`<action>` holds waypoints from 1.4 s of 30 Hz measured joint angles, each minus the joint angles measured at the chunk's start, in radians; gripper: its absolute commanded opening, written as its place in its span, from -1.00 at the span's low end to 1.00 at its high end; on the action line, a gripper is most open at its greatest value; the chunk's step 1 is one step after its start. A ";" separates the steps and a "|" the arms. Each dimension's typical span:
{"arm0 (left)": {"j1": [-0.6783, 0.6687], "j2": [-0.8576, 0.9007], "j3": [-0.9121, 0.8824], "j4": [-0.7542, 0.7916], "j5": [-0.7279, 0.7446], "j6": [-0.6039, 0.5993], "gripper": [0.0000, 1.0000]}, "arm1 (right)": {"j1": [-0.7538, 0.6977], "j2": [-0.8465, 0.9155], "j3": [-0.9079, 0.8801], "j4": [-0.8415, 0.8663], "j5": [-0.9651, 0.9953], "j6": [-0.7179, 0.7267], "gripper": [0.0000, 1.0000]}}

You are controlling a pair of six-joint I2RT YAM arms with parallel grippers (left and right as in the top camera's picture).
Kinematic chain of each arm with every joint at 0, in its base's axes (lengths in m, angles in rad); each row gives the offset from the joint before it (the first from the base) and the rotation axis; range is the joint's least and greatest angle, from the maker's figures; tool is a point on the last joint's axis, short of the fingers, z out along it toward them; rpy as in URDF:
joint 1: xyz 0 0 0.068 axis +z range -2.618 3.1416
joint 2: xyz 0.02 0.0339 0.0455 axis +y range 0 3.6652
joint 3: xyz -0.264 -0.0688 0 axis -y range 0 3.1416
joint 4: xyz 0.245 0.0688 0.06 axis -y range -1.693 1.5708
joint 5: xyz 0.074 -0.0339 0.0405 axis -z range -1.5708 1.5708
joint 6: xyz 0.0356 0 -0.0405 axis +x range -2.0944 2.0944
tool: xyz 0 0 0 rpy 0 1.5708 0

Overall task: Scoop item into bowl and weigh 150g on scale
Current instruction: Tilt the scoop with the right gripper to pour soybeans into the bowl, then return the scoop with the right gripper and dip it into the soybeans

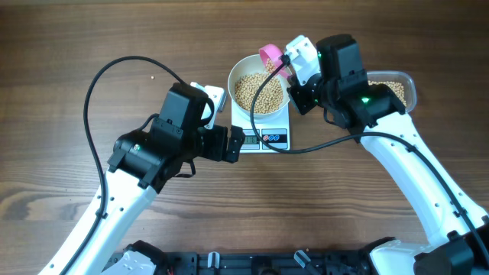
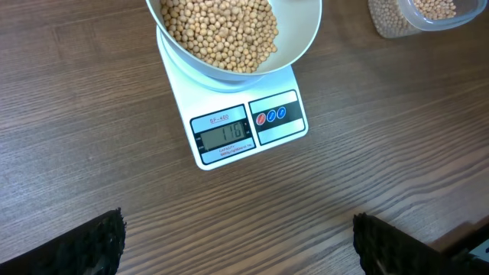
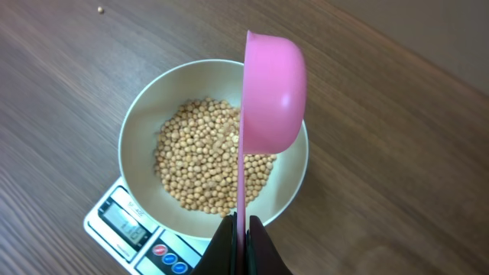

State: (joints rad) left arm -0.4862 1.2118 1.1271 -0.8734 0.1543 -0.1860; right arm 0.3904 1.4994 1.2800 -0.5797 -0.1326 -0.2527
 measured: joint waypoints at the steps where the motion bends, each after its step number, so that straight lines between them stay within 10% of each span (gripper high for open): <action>1: 0.000 0.000 0.000 0.000 0.000 0.000 1.00 | 0.002 0.000 0.000 -0.001 0.004 -0.013 -0.91; 17: 0.000 0.000 0.000 0.000 0.000 0.000 1.00 | 0.127 -0.039 0.000 0.006 0.217 -0.145 -0.91; 24: 0.000 0.000 0.000 0.000 0.000 0.000 1.00 | 0.108 -0.039 0.000 0.004 0.169 0.047 -0.91; 42: 0.000 0.000 0.000 0.000 0.000 0.000 1.00 | -0.633 -0.109 0.000 -0.200 -0.205 0.140 -0.92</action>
State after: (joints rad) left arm -0.4862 1.2118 1.1271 -0.8730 0.1543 -0.1860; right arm -0.2428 1.3903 1.2804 -0.7799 -0.3378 -0.1131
